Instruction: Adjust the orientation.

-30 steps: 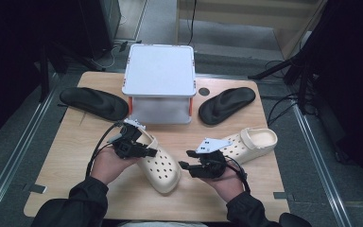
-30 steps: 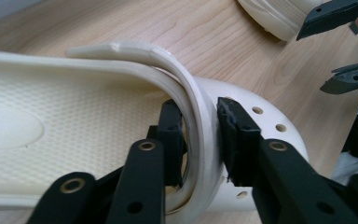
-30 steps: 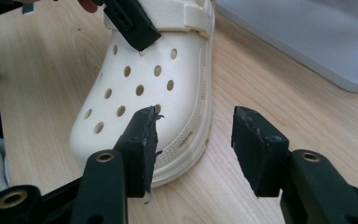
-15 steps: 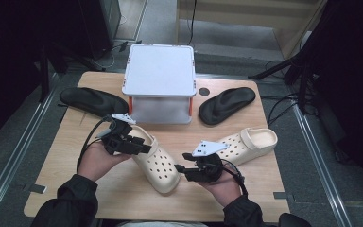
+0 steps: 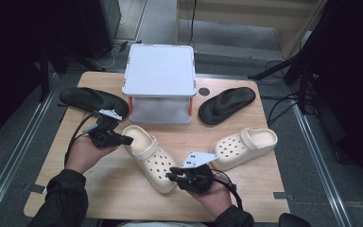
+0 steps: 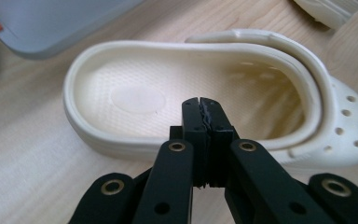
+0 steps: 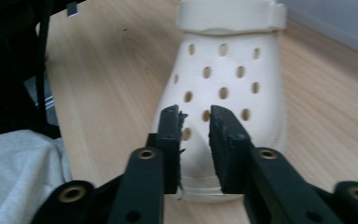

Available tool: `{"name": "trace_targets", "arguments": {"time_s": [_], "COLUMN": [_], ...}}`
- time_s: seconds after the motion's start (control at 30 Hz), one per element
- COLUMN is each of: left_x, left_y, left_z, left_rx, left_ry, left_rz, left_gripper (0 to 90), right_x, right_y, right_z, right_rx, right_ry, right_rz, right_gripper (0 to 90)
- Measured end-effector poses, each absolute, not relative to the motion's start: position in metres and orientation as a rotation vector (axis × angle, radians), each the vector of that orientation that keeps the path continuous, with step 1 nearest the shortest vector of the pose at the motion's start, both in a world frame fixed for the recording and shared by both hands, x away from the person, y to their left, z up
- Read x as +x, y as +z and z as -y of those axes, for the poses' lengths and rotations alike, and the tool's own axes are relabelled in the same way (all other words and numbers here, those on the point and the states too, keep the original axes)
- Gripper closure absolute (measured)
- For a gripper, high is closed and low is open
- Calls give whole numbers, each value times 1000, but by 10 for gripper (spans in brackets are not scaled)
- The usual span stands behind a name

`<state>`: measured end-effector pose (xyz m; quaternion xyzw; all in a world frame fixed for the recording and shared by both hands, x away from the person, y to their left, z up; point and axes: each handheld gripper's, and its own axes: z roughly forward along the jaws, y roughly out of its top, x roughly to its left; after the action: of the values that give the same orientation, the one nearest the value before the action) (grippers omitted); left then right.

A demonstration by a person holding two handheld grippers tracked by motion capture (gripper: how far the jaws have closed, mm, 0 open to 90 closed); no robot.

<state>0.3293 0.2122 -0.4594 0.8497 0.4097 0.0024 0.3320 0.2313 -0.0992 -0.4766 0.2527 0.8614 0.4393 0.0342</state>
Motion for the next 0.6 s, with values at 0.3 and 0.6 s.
{"name": "trace_targets", "arguments": {"time_s": [0.3,0.6], "left_x": [344,348], "left_y": [-476,-489], "left_z": [-216,-218], "left_rx": [2238,2233], "left_ry": [26,-21], "left_rz": [-1026,-1042], "left_gripper": [900,900], "right_x": [223,211], "right_y": [-484,-498], "right_z": [81,55], "right_rx": [759,681], "right_ry": [1394,1359], "right_rz": [-2687,-2759], "right_gripper": [900,900]}}
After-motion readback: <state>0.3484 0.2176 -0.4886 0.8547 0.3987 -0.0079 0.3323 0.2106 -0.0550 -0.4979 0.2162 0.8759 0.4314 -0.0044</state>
